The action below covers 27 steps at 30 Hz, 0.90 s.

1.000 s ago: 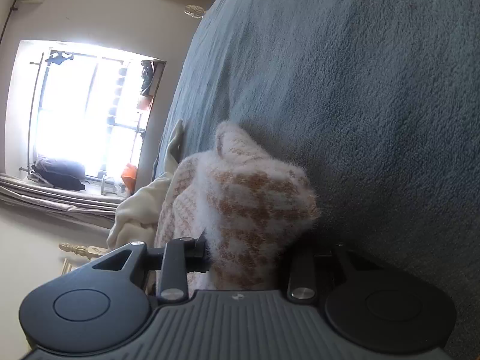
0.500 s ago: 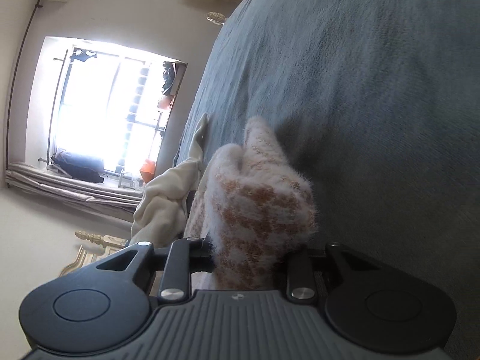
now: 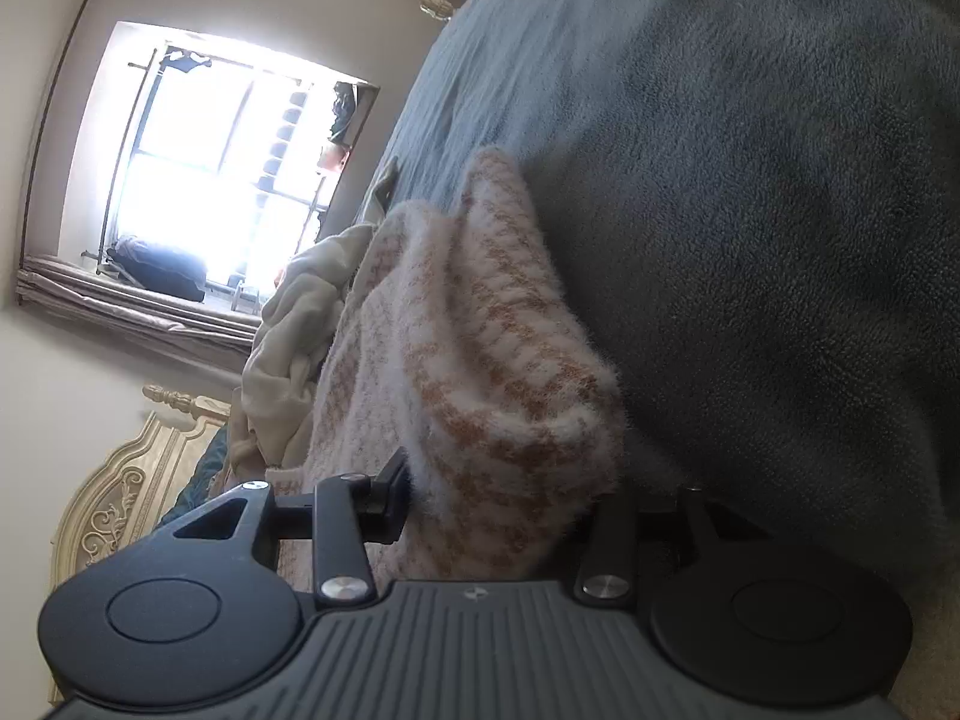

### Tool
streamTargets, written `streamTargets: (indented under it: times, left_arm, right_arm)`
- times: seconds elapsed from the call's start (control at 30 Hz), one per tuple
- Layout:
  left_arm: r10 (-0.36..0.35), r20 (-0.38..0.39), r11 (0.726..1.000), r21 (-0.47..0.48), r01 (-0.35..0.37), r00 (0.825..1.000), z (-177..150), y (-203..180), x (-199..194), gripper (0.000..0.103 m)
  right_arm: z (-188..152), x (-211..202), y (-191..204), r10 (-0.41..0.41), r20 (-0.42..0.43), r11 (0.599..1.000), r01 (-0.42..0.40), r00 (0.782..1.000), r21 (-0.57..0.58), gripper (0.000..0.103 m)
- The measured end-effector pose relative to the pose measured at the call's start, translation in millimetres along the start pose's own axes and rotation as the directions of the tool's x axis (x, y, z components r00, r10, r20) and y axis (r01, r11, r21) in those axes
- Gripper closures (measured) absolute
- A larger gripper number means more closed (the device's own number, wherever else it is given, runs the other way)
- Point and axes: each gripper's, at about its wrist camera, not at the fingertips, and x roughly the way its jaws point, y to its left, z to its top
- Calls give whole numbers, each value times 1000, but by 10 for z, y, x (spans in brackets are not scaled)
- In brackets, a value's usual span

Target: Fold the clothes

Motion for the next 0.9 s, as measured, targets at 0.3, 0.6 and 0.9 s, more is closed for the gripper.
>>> streamTargets:
  times: [0.3, 0.6, 0.9]
  left_arm:
    - [-53, -56, 985, 164, 61, 997, 306, -382, 435, 40]
    - [-80, -207, 904, 398, 159, 975, 536, -1287, 1551, 22]
    - [-59, -257, 864, 472, 179, 965, 565, -1623, 2245, 46]
  right_arm:
    - [129, -871, 223, -174, 146, 965, 198, 974, -170, 29]
    - [564, -263, 1185, -53, 128, 882, 106, 990, -458, 22]
    - [1137, 1231, 1381, -210, -16, 785, 159, 978, -598, 22]
